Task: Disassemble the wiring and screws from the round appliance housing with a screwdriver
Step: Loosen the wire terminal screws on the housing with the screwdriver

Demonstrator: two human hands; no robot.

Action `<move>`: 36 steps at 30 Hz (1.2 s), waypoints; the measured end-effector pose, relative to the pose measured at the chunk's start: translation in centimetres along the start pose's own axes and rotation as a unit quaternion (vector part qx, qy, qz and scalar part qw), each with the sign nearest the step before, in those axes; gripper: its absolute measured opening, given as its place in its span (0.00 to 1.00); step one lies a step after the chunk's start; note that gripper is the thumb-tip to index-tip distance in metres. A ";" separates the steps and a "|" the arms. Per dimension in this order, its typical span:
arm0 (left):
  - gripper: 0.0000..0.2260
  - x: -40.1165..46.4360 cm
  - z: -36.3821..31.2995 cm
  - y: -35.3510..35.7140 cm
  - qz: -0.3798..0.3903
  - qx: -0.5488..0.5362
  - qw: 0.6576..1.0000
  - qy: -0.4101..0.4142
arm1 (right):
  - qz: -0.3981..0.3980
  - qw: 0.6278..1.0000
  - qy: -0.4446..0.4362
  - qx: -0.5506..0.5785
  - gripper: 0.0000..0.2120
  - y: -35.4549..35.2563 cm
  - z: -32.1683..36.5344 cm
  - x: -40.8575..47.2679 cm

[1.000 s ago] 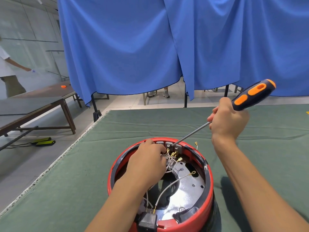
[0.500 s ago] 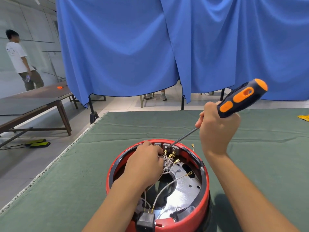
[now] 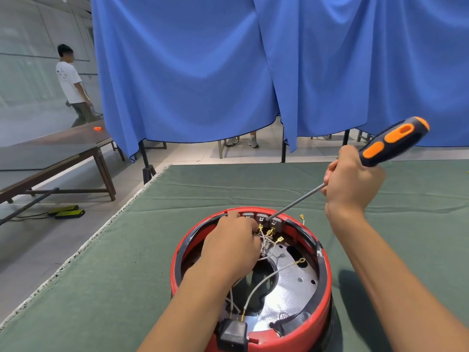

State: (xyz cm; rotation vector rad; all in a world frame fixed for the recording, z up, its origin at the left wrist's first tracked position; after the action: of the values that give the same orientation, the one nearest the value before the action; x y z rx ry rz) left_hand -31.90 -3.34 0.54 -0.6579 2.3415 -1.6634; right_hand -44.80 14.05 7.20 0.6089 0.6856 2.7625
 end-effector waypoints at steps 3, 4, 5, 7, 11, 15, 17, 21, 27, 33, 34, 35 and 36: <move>0.16 0.0 0.0 0.0 0.002 -0.001 1.000 0.002 | -0.016 0.999 0.038 0.016 0.12 -0.5 -1.2 0.6; 0.16 0.0 0.0 -0.1 0.001 -0.002 1.000 0.002 | -0.018 0.999 0.047 0.020 0.13 -0.7 -1.5 0.6; 0.16 0.0 0.0 -0.1 0.001 -0.003 1.000 0.001 | -0.018 0.998 0.053 0.022 0.13 -0.7 -1.8 0.6; 0.16 -0.1 0.0 -0.2 0.000 -0.005 1.000 0.001 | -0.013 0.998 0.063 0.025 0.13 -0.6 -2.0 0.4; 0.17 -0.1 0.1 -0.1 0.003 -0.004 1.000 0.005 | -0.016 0.995 0.065 0.077 0.16 -0.7 -0.7 0.7; 0.16 -0.1 0.1 -0.1 0.003 -0.006 1.000 0.005 | -0.012 0.992 0.052 0.110 0.23 -1.0 1.2 1.3; 0.16 0.0 0.1 -0.1 0.003 -0.009 1.000 0.008 | -0.008 0.993 0.050 0.110 0.23 -1.1 1.5 1.2; 0.13 0.1 0.2 -0.5 -0.011 -0.033 0.999 0.006 | -0.004 0.993 0.073 0.089 0.17 -1.2 0.7 0.7; 0.13 0.4 -0.2 -1.5 -0.071 -0.031 0.997 -0.030 | -0.003 0.995 0.079 0.062 0.14 -1.5 0.4 0.4; 0.12 1.4 -0.6 -2.0 -0.100 0.014 0.991 -0.092 | 0.000 0.997 0.069 0.044 0.14 -2.1 0.7 0.5; 0.11 1.4 -0.9 -2.0 -0.110 0.026 0.989 -0.091 | 0.003 0.997 0.069 0.042 0.14 -2.1 0.7 0.5; 0.10 1.4 -1.0 -1.9 -0.120 0.032 0.988 -0.089 | 0.006 0.997 0.068 0.041 0.14 -2.1 0.6 0.5; 0.09 1.3 -1.1 -1.7 -0.126 0.027 0.988 -0.088 | 0.007 0.997 0.068 0.042 0.14 -2.1 0.6 0.5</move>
State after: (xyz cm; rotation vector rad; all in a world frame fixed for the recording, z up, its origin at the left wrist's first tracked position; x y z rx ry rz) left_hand -33.09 -3.49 2.66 -1.0820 2.1546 -1.6807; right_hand -44.70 16.27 6.81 0.4468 0.8322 2.8208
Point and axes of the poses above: each hand's wrist, its own x-axis towards the middle knuckle, its own y-axis out of the palm, z = x × y, the point moved 9 cm from there along x, towards the middle knuckle, and after that the axes turned 3 degrees about -y, right-handed, at the moved point
